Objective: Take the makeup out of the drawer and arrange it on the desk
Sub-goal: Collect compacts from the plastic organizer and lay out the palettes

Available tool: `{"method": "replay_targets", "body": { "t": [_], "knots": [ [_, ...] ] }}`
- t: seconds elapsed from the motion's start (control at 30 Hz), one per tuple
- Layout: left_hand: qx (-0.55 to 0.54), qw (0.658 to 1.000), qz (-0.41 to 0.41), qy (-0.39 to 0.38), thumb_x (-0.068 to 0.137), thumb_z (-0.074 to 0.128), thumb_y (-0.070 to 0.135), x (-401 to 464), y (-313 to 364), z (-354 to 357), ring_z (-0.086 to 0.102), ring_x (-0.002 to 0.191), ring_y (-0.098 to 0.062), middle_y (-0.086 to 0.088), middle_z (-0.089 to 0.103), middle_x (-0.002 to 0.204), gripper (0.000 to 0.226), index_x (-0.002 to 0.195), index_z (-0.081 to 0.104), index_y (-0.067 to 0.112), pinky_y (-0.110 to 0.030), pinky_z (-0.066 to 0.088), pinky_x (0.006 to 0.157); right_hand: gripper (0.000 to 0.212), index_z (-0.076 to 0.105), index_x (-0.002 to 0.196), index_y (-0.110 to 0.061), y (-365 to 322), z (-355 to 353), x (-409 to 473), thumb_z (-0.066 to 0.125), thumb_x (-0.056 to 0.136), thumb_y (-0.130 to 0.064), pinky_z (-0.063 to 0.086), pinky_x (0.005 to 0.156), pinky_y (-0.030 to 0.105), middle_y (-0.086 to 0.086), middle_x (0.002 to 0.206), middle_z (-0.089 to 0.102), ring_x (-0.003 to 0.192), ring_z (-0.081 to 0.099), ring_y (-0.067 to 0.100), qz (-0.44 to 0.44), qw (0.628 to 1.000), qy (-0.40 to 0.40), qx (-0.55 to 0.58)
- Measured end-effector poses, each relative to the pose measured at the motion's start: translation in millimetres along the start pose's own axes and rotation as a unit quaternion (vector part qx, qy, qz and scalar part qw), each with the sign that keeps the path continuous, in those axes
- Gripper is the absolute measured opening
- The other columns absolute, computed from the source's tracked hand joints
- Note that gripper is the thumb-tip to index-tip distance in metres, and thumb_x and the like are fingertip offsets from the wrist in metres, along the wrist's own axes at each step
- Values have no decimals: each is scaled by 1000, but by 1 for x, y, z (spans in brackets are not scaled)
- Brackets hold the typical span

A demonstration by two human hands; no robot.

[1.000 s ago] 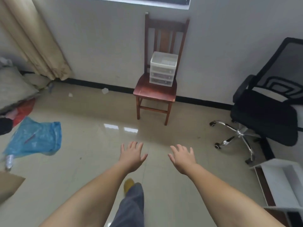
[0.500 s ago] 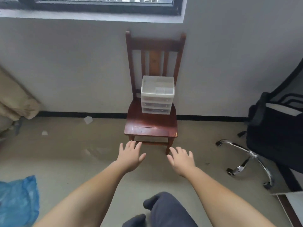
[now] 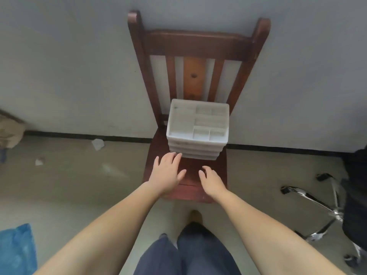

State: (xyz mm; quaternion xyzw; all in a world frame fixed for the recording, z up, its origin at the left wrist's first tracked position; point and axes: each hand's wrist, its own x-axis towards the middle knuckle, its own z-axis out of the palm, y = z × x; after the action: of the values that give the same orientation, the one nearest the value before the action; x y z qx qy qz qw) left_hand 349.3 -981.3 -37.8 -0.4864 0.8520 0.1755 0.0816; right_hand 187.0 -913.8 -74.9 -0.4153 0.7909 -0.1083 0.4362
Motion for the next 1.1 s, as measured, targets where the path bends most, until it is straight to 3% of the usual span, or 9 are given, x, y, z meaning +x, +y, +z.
{"method": "replay_targets", "body": {
  "t": [0.1, 0.17, 0.3, 0.43, 0.57, 0.77, 0.9, 1.03, 1.1],
  "knots": [
    [14, 999, 41, 25, 96, 39, 40, 53, -9, 3, 13, 144, -19, -5, 19, 156, 64, 150, 15, 17, -43, 10, 117, 39, 42, 136, -14, -18, 7, 58, 33, 100, -28, 39, 101, 37, 9, 134, 50, 124, 48, 26, 103, 966, 8, 237],
    [42, 996, 66, 34, 95, 42, 34, 80, -18, 12, 13, 145, -20, -7, 17, 157, 64, 150, 16, 16, -42, 9, 117, 35, 43, 133, -12, -26, 17, 91, 33, 101, -21, 45, 99, 42, 8, 128, 51, 122, 50, 25, 181, 883, 3, 434],
    [90, 984, 121, 90, 84, 53, 16, 104, -37, 40, 31, 140, -27, -11, 35, 150, 66, 146, 31, 12, -51, 22, 114, 27, 54, 110, -6, -34, 29, 135, 31, 97, -6, 45, 89, 44, 13, 107, 58, 112, 57, 28, 248, 656, 55, 711],
    [109, 973, 148, 139, 81, 37, 14, 107, -47, 55, 36, 137, -29, -12, 39, 147, 65, 145, 31, 11, -53, 22, 113, 24, 56, 93, -6, -36, 36, 148, 32, 95, -6, 45, 93, 46, 16, 107, 58, 112, 58, 28, 261, 552, 86, 787],
    [115, 973, 148, 137, 79, 42, 9, 107, -46, 55, 37, 135, -31, -12, 40, 146, 67, 145, 32, 10, -54, 19, 112, 26, 54, 108, -5, -40, 39, 153, 30, 97, -6, 45, 90, 46, 14, 115, 55, 118, 54, 28, 256, 518, 98, 811],
    [125, 974, 144, 119, 76, 57, 4, 106, -43, 49, 35, 137, -30, -12, 39, 147, 74, 145, 31, 9, -53, 16, 113, 28, 56, 93, -4, -34, 43, 154, 28, 96, -3, 46, 88, 42, 15, 107, 56, 102, 54, 27, 268, 517, 91, 808],
    [127, 979, 134, 90, 81, 52, 10, 104, -42, 45, 30, 139, -30, -12, 34, 150, 71, 147, 26, 10, -52, 12, 114, 33, 54, 90, -2, -19, 63, 138, 23, 92, 6, 45, 92, 41, 15, 99, 57, 113, 52, 30, 288, 519, 96, 799],
    [135, 978, 134, 85, 77, 58, 11, 104, -40, 42, 35, 137, -30, -12, 38, 148, 74, 146, 30, 9, -54, 20, 112, 40, 43, 130, 1, 7, 91, 103, 27, 94, 7, 46, 91, 39, 20, 119, 52, 116, 51, 32, 318, 514, 97, 791],
    [134, 977, 138, 93, 76, 62, 11, 103, -39, 40, 39, 135, -31, -13, 41, 146, 73, 143, 35, 8, -55, 24, 110, 40, 41, 133, -2, 17, 101, 85, 28, 96, 5, 46, 90, 40, 20, 120, 53, 119, 51, 32, 315, 519, 86, 790]
  ]
}}
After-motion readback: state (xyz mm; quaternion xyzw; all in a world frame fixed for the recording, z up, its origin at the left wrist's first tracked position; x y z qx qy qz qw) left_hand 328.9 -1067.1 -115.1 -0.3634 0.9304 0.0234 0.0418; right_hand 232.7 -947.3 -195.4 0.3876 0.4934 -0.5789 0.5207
